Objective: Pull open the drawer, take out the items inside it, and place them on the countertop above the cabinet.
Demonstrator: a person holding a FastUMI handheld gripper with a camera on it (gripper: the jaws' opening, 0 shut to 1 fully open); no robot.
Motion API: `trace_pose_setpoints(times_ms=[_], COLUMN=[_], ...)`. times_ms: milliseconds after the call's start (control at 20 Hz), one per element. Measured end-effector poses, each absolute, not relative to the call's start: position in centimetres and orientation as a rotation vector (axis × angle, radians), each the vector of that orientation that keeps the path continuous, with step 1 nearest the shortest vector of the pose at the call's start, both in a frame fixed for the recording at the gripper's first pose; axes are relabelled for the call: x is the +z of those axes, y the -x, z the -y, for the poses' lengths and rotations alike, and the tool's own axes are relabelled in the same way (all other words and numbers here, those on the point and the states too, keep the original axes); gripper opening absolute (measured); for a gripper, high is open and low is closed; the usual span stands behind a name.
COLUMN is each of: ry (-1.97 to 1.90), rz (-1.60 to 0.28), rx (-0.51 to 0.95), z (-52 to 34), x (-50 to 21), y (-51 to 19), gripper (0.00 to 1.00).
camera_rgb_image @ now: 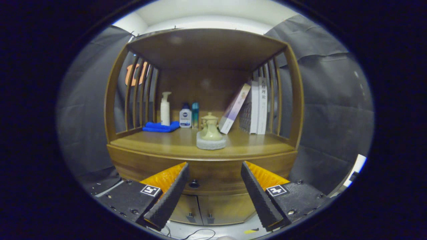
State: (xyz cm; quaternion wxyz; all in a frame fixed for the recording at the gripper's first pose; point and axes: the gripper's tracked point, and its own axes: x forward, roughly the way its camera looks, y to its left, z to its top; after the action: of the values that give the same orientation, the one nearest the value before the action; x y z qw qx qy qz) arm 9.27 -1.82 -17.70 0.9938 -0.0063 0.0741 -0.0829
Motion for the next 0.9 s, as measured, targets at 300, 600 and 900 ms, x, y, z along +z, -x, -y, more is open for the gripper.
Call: trace_pose_setpoints(times_ms=[300, 600, 900], ry=[0.002, -0.008, -0.017], rz=[-0.062, -0.016, 0.014], rx=[-0.157, -0.146, -0.148], z=[3.5, 5.4, 6.4], x=[-9.8, -4.2, -2.2], y=[-4.3, -0.7, 1.4], gripper=[1.00, 1.00, 1.00])
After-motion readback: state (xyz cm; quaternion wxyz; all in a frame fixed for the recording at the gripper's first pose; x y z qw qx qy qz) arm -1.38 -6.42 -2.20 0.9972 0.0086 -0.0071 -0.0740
